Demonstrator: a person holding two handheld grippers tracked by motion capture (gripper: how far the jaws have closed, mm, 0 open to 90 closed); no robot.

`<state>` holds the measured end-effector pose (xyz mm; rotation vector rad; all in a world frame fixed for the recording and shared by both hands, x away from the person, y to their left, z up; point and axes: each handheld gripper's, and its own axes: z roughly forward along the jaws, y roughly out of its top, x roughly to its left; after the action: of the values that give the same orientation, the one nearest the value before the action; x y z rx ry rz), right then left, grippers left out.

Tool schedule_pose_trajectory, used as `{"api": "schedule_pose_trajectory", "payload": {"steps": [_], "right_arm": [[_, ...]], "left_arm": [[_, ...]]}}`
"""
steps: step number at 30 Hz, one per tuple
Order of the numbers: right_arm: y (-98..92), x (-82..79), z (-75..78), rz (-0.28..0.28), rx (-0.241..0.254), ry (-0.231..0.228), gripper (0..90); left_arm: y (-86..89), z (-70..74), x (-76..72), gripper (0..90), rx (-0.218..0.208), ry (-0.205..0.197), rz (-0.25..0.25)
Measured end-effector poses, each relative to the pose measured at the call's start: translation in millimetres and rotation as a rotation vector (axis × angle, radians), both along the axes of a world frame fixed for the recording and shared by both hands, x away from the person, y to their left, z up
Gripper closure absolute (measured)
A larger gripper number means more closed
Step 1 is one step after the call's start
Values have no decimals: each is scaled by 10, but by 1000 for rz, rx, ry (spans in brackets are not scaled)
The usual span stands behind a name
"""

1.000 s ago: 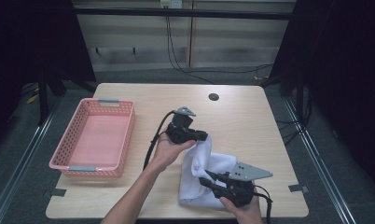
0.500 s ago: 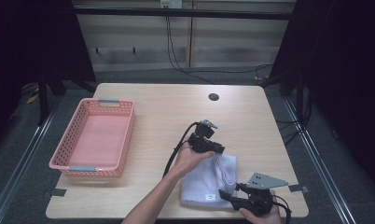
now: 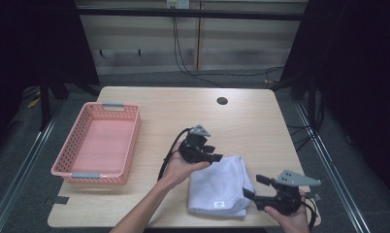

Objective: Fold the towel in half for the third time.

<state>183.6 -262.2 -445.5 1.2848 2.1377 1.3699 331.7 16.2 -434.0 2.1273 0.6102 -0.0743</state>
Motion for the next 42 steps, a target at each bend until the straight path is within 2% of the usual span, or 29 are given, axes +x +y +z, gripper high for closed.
{"api": "schedule_pose_trajectory", "payload": {"steps": [1, 2, 3, 4, 6, 7, 8, 9, 10, 11, 12, 13, 14, 15, 16, 18, 22, 24, 25, 28, 29, 30, 31, 33, 34, 37, 38, 40, 42], "right_arm": [[-13, 94, 8, -17, -9, -2, 320], [-24, 339, -6, -19, -14, 12, 374], [-24, 339, -6, -19, -14, 12, 374], [14, 591, -45, -8, -43, 41, 420], [81, 806, -98, -24, -79, 63, 385], [81, 806, -98, -24, -79, 63, 385], [135, 995, -168, -14, -97, 107, 364], [135, 995, -168, -14, -97, 107, 364], [163, 1066, -206, -37, -136, 114, 338], [173, 1130, -253, -42, -150, 123, 337], [162, 1223, -347, -48, -140, 160, 347], [157, 1244, -382, -42, -132, 174, 422], [153, 1241, -400, -22, -116, 183, 553], [153, 1241, -400, -22, -116, 183, 553], [164, 1213, -396, -23, -114, 168, 592], [182, 1125, -325, -37, -138, 118, 769], [156, 1012, -251, -47, -135, 83, 814], [137, 937, -251, -32, -137, 84, 831], [130, 909, -270, -35, -158, 88, 830], [64, 871, -350, -35, -152, 114, 795], [15, 869, -402, -51, -145, 126, 639], [15, 869, -402, -51, -145, 126, 639], [2, 879, -427, -54, -160, 139, 567], [-23, 909, -469, -66, -160, 174, 413], [-36, 924, -483, -73, -146, 197, 383], [-67, 947, -491, -58, -125, 203, 322], [-82, 946, -473, -48, -97, 209, 302], [-100, 939, -431, -25, -56, 200, 286], [-100, 944, -441, -23, -64, 211, 266]], "left_arm": [[67, -26, -49, 629, 11, -11, -7], [129, -50, -97, 705, 23, -14, -17], [181, -76, -146, 705, 22, -4, -31], [234, -101, -205, 720, 22, 2, -41], [363, -179, -398, 701, 54, 13, -75], [363, -179, -398, 672, 54, 13, -75], [397, -205, -465, 646, 57, 24, -74], [433, -233, -526, 646, 55, 31, -96], [457, -265, -590, 634, 56, 35, -105], [466, -293, -653, 608, 68, 36, -105], [477, -330, -758, 583, 103, 39, -141], [477, -330, -758, 561, 103, 39, -141], [483, -349, -811, 544, 116, 28, -145], [494, -360, -846, 544, 128, 19, -160], [505, -370, -860, 540, 141, 16, -163], [502, -407, -876, 514, 137, 22, -146], [432, -492, -930, 430, 208, 11, -159], [423, -503, -963, 424, 204, -4, -153], [420, -517, -977, 415, 191, -2, -142], [450, -513, -984, 415, 214, -10, -152], [461, -516, -1000, 413, 219, -7, -143], [471, -520, -1021, 413, 214, 1, -134], [501, -519, -1026, 402, 216, 8, -149], [580, -515, -1039, 391, 195, 44, -118], [626, -525, -1044, 382, 181, 55, -119], [720, -554, -1065, 328, 173, 74, -102], [726, -552, -1077, 317, 169, 78, -96], [702, -535, -1079, 298, 180, 68, -100], [658, -544, -1059, 286, 199, 63, -94]]}}
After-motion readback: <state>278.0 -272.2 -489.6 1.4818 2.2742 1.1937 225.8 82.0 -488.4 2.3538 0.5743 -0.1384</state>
